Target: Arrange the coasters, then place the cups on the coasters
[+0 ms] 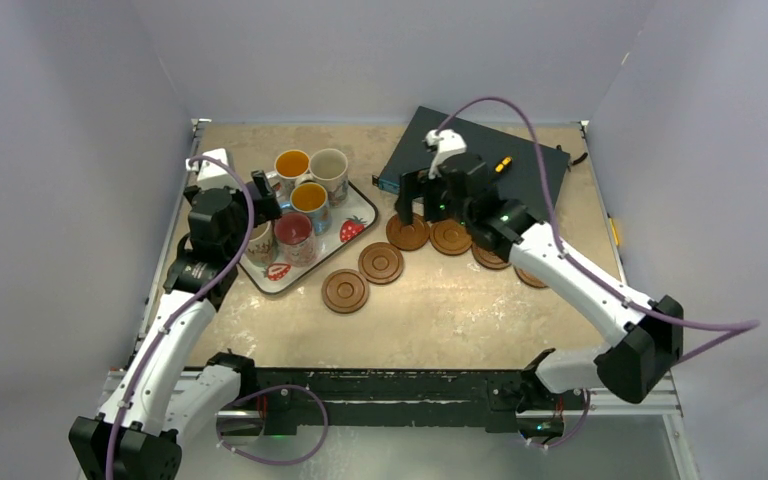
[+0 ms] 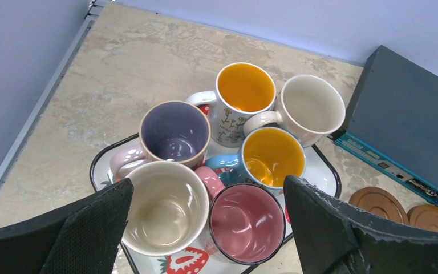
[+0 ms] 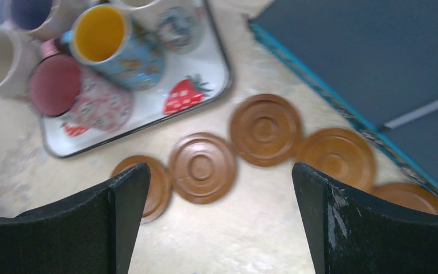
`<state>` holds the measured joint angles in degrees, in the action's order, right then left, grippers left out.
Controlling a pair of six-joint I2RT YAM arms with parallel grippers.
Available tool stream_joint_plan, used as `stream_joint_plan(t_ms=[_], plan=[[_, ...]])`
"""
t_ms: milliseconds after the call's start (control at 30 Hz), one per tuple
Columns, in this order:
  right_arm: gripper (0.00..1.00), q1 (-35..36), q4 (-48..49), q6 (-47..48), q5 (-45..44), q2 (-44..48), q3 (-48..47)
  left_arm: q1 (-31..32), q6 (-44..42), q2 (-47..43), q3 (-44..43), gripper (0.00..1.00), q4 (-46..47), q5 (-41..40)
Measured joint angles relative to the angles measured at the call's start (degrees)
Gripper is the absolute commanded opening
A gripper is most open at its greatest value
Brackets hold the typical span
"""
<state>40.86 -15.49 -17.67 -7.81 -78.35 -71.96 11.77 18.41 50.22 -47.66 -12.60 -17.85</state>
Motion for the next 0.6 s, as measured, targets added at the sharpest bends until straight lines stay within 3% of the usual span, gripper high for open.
stream_joint_plan(t_ms=[333, 433, 600], plan=[[0.98, -22.71, 0.98, -0.31, 2.80, 7.21, 11.13, 0.00, -0.22, 5.64, -0.02, 0.98, 0.85, 4.17], [0.97, -27.47, 2.43, -1.79, 4.07, 8.35, 14.93, 0.00, 0.09, 8.63, -1.01, 0.90, 0.81, 6.49], [0.96, -27.74, 5.01, -3.39, 6.34, 11.78, 18.64, 0.00, 1.36, 16.98, -9.01, 0.69, 0.33, 11.98]])
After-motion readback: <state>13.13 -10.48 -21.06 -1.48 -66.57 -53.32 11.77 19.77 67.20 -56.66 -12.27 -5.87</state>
